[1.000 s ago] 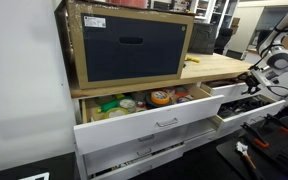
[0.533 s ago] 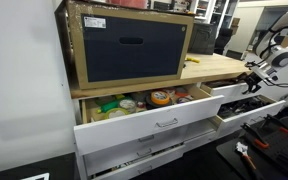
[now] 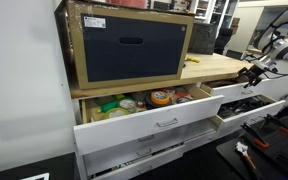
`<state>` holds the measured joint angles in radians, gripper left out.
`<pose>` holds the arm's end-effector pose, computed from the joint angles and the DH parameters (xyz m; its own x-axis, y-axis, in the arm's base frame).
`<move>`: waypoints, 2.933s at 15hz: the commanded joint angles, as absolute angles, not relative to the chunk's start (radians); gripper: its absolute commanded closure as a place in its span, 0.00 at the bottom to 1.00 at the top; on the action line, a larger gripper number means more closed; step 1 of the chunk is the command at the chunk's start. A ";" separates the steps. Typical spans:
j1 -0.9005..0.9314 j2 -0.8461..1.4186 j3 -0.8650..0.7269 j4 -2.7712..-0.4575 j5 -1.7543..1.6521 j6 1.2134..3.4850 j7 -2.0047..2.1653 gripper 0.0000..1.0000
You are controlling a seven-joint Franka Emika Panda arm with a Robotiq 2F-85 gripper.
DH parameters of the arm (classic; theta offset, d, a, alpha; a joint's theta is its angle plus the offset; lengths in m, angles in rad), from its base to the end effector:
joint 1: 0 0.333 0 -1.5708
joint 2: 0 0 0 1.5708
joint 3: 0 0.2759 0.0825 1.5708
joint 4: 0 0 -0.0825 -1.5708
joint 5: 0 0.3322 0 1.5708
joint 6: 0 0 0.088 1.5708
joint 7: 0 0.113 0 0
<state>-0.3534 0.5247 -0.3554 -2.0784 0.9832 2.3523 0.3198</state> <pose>0.4013 -0.3302 0.1745 -0.1414 -0.9161 -0.3751 -0.9408 0.2423 -0.2369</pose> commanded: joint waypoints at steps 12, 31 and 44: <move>-0.342 0.539 -0.359 -2.024 0.646 2.216 0.647 0.00; -0.319 0.464 -0.345 -2.167 0.408 2.198 0.618 0.00; -0.272 0.362 -0.361 -2.394 0.234 2.233 0.538 0.00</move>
<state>-0.2981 0.4145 -0.3473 -2.3224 0.2710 2.2220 0.5534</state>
